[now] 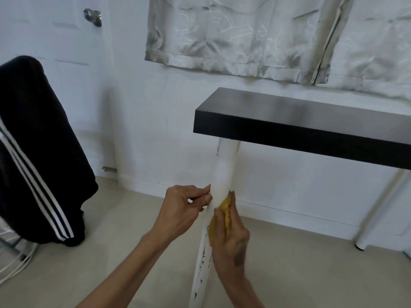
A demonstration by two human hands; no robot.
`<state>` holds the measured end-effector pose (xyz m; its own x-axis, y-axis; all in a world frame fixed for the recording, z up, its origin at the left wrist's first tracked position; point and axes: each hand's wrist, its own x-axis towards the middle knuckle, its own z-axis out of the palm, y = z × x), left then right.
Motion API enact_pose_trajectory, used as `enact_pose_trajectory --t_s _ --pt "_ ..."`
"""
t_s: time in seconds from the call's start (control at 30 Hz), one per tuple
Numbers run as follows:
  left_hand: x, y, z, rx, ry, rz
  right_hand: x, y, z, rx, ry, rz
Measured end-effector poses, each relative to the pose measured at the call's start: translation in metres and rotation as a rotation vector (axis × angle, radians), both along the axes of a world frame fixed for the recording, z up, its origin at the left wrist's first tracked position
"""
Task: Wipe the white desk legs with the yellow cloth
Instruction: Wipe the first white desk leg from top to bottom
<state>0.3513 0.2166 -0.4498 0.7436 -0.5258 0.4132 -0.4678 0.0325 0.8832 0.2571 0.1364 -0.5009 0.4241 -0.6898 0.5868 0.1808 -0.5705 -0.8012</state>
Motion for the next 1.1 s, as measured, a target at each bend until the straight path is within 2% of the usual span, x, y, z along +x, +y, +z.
enact_pose_trajectory --t_s 0.07,0.23,0.33,0.43,0.53,0.7,0.8,0.93,1.03,1.1 --pt "-0.001 0.001 0.0 -0.001 -0.001 -0.002 -0.004 -0.003 0.003 0.04 -0.003 0.034" --pt "0.004 0.001 -0.006 -0.012 0.0 -0.015 0.017 -0.014 0.074 0.007 -0.141 -0.026" --pt "0.003 0.0 -0.011 -0.026 0.034 -0.012 0.018 -0.005 0.055 0.015 -0.183 -0.034" --pt "0.004 0.0 -0.015 -0.025 0.052 -0.017 0.006 0.001 0.019 0.13 -0.131 0.014" --pt "0.004 0.001 -0.014 -0.022 0.076 -0.01 0.005 -0.002 0.038 0.216 -0.157 0.05" --pt "0.002 0.002 -0.011 -0.016 0.073 -0.008 0.022 -0.013 0.086 0.059 -0.238 0.074" --pt "0.002 0.003 -0.006 0.004 0.052 -0.019 0.015 -0.014 0.044 -0.015 -0.136 0.044" --pt "0.002 0.006 0.001 0.097 -0.025 0.004 -0.017 -0.015 -0.045 0.042 0.124 0.189" --pt "0.003 0.005 0.007 0.152 -0.146 0.006 -0.027 -0.028 -0.028 0.154 0.267 0.312" --pt "0.001 0.004 0.01 0.171 -0.206 0.009 -0.023 -0.037 0.009 0.228 0.203 0.395"
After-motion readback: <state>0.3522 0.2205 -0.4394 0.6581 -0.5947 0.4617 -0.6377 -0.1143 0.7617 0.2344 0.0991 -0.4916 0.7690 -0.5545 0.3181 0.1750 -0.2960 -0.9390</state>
